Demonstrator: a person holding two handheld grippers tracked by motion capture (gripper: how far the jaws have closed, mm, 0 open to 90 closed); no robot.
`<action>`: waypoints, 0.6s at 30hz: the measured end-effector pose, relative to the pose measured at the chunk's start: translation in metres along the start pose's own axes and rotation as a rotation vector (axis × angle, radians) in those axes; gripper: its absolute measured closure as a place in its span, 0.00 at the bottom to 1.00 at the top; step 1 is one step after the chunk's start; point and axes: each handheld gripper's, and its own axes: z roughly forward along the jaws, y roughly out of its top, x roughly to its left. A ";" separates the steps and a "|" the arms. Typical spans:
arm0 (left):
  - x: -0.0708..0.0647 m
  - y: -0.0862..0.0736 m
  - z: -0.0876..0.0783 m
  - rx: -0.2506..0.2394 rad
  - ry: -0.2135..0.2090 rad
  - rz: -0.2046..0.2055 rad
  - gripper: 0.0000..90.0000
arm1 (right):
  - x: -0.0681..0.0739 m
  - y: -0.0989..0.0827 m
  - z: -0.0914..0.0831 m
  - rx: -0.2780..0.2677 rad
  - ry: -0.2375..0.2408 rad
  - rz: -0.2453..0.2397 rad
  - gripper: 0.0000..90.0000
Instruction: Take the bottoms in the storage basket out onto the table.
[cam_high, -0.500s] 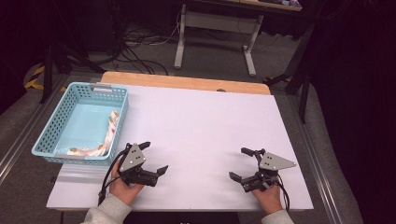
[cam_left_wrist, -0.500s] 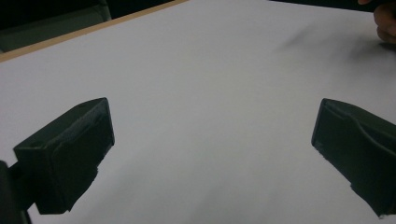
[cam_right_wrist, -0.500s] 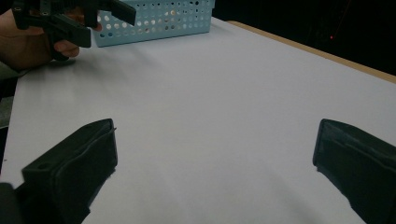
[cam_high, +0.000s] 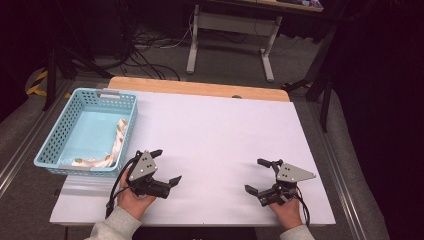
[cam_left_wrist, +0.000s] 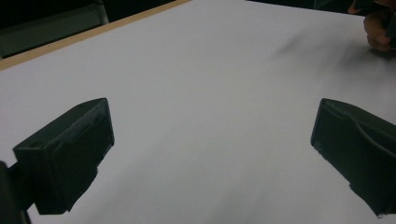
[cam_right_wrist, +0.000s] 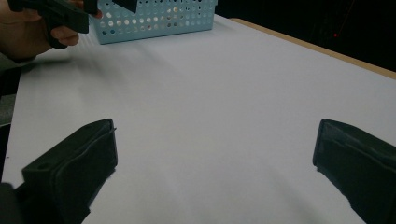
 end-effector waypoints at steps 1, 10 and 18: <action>0.001 0.001 0.000 0.002 0.002 -0.002 0.01 | 0.000 0.000 0.000 0.001 -0.001 0.000 0.01; 0.003 0.011 -0.002 0.024 0.002 0.018 0.01 | 0.000 0.000 0.001 0.005 0.006 0.001 0.01; 0.006 0.018 -0.005 0.028 0.005 0.031 0.01 | 0.000 0.000 0.001 0.006 0.017 0.003 0.01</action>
